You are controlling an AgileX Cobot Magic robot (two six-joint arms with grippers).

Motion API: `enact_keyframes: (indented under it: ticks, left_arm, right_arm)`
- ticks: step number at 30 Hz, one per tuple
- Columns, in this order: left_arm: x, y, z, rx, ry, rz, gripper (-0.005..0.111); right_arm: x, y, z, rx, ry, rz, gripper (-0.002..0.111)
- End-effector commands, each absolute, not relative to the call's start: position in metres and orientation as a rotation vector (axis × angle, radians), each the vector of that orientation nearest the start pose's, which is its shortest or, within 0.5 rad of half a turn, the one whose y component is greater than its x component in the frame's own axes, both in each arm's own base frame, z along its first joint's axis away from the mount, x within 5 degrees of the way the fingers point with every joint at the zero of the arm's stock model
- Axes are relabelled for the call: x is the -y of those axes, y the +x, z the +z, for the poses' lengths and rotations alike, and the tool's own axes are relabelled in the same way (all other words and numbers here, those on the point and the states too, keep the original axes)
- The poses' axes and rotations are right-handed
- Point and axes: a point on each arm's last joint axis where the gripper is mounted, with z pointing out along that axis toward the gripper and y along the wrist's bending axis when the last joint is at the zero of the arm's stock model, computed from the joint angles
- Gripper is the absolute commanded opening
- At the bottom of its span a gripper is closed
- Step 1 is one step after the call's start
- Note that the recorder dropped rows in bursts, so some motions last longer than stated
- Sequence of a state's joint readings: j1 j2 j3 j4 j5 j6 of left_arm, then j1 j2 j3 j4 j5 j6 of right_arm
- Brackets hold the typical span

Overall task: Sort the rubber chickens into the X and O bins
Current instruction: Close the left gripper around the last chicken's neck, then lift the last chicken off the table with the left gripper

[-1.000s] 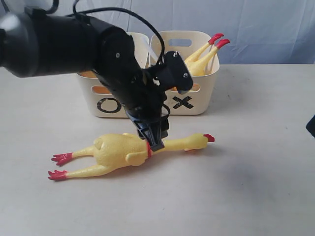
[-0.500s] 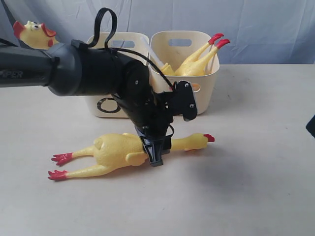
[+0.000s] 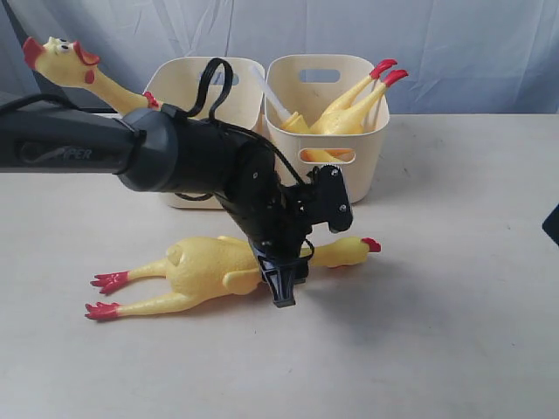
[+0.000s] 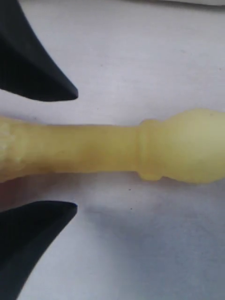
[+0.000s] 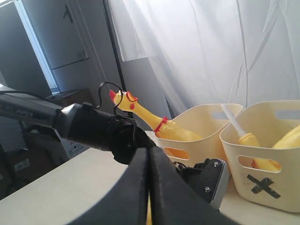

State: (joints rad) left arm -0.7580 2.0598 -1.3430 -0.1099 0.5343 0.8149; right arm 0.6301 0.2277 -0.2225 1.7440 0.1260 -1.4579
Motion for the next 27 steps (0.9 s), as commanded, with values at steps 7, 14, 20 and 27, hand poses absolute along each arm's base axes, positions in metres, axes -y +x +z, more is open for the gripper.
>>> enact_keyframes:
  ticks: [7,14,20,27]
  left_arm:
    - [0.293,0.300,0.133,-2.024,1.850,-0.097,0.048]
    - [0.292,0.301,0.133,-2.018,1.856,-0.089,0.014]
    - [0.290,0.298,0.133,-2.039,1.894,-0.085,0.000]
    - [0.284,0.287,0.160,-2.074,1.916,-0.120,0.000]
  right_arm:
    - [-0.051,0.051,0.276,-1.476,-0.364,0.830,-0.001]
    - [-0.051,0.051,0.276,-1.476,-0.364,0.830,-0.001]
    - [-0.051,0.051,0.276,-1.476,-0.364,0.830,-0.001]
    - [-0.051,0.051,0.276,-1.476,-0.364,0.830,-0.001]
